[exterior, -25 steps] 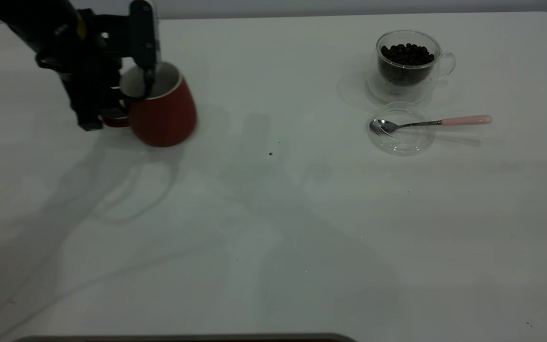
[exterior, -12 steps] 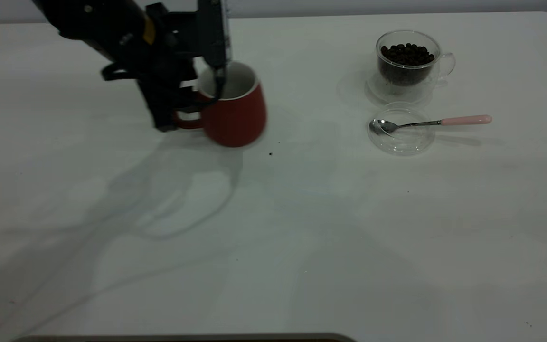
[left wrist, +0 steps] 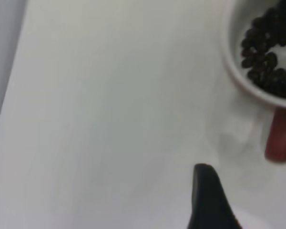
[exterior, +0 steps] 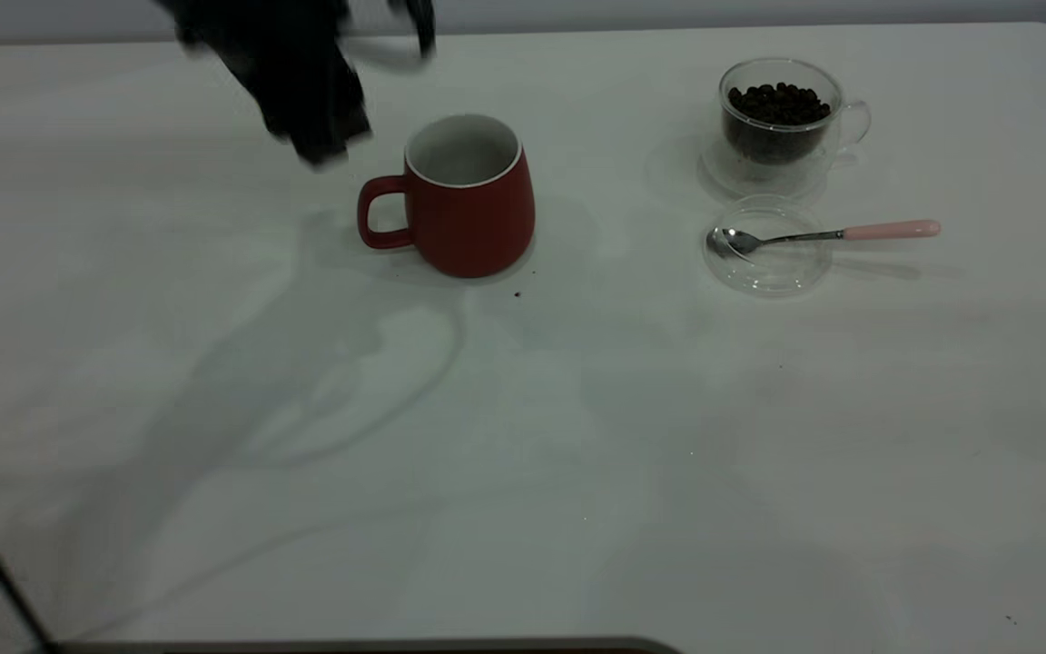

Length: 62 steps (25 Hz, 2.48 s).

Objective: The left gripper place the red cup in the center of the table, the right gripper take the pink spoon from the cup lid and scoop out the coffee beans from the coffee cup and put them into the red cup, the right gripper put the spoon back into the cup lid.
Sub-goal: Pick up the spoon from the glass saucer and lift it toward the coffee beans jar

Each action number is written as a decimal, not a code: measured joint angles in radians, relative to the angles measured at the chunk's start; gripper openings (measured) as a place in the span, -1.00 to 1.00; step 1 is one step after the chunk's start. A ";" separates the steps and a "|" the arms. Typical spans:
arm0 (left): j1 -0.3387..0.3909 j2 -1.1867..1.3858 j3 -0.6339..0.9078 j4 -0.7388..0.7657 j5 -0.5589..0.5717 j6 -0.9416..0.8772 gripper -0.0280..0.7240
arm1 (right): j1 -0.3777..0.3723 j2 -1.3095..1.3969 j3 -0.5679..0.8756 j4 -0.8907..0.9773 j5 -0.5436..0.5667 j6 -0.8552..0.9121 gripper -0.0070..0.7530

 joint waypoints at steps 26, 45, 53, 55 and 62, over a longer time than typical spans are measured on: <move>0.003 -1.139 0.009 0.118 1.110 -0.691 0.38 | 0.000 0.000 0.000 0.000 0.000 0.000 -0.35; 0.003 -1.819 0.368 -0.386 1.110 -0.365 0.38 | 0.000 0.000 0.000 0.001 0.000 0.000 -0.35; 0.003 -1.882 0.638 -0.390 1.058 -0.357 0.38 | 0.000 0.000 0.000 0.001 0.000 0.000 -0.35; 0.003 -1.883 0.659 -0.390 1.056 -0.357 0.38 | 0.000 0.000 0.000 0.001 0.000 0.000 -0.35; 0.003 -1.883 0.677 -0.390 1.062 -0.357 0.38 | 0.000 0.000 0.000 0.001 0.000 0.000 -0.35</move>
